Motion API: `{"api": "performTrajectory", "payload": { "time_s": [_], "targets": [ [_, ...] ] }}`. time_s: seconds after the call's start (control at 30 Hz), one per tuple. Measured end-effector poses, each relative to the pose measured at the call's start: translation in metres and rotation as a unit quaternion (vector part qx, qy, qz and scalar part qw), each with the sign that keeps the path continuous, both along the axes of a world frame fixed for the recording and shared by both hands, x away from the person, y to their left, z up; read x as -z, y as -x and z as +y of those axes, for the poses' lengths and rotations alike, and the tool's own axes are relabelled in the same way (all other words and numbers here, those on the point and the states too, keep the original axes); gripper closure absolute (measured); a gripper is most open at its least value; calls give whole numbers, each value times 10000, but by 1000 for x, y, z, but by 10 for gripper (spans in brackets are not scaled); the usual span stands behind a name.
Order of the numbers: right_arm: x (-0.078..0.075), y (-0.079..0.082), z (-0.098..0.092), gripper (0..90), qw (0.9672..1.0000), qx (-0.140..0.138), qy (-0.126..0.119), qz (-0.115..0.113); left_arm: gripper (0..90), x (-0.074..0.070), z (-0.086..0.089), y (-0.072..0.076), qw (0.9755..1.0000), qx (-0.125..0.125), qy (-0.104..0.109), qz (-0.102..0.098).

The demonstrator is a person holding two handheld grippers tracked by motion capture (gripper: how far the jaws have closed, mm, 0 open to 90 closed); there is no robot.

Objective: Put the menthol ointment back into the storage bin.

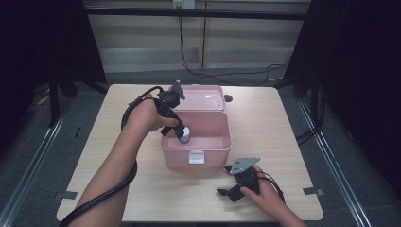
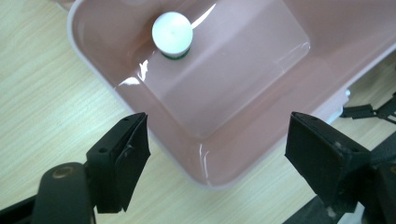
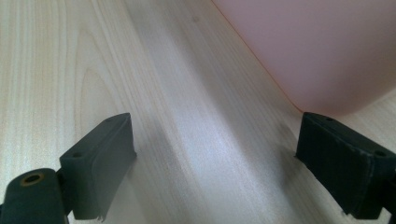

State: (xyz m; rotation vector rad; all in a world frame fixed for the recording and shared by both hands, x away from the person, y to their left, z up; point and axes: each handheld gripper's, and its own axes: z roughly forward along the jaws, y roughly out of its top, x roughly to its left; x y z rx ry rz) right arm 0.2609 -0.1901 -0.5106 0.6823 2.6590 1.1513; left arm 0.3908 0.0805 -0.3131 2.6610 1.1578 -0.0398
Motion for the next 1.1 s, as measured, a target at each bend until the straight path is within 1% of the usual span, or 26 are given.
{"api": "performTrajectory", "payload": {
  "time_s": [0.03,0.1,0.13,0.17,0.2,0.27,0.3,0.47,0.5,0.53,0.57,0.63,0.73,0.9,1.03,1.1],
  "targets": [
    [0,0,0,107,10000,-3,0,1,213,0,3,1,10000,-13,19,-20],
    [0,0,0,107,10000,-3,1,-5,213,-2,8,3,10000,-28,-17,-34],
    [0,0,0,107,10000,-3,1,-5,213,-3,11,4,10000,-44,9,-34],
    [0,0,0,107,10000,-3,0,1,213,-4,17,6,9999,-90,16,-45],
    [0,0,0,107,10000,-3,0,1,213,-4,17,6,9999,-90,16,-45],
    [0,0,0,107,10000,-2,0,-5,213,-5,23,8,9999,-96,13,-50],
    [0,0,0,107,10000,-2,0,-5,213,-5,25,9,9999,-124,20,-12],
    [0,0,0,107,10000,-3,0,-6,213,-3,40,14,9998,-195,47,-18],
    [0,0,0,107,10000,-4,0,-7,213,-2,46,17,9997,-232,77,3],
    [0,0,0,107,10000,-4,0,-7,213,-2,46,17,9997,-232,77,3],
    [0,0,0,107,10000,-4,0,0,214,0,52,19,9996,-253,80,0],
    [0,0,0,107,10000,-2,0,5,215,1,54,20,9996,-262,76,7],
    [0,0,0,107,10000,-1,1,8,216,5,65,26,9995,-295,117,3],
    [0,0,0,107,10000,1,-4,-3,216,11,73,32,9995,-299,101,-56],
    [0,0,0,107,10000,0,-5,-10,219,20,81,36,9991,-340,235,-59],
    [0,0,0,107,10000,0,-6,-10,219,25,85,38,9990,-343,267,-55]
  ]
}}
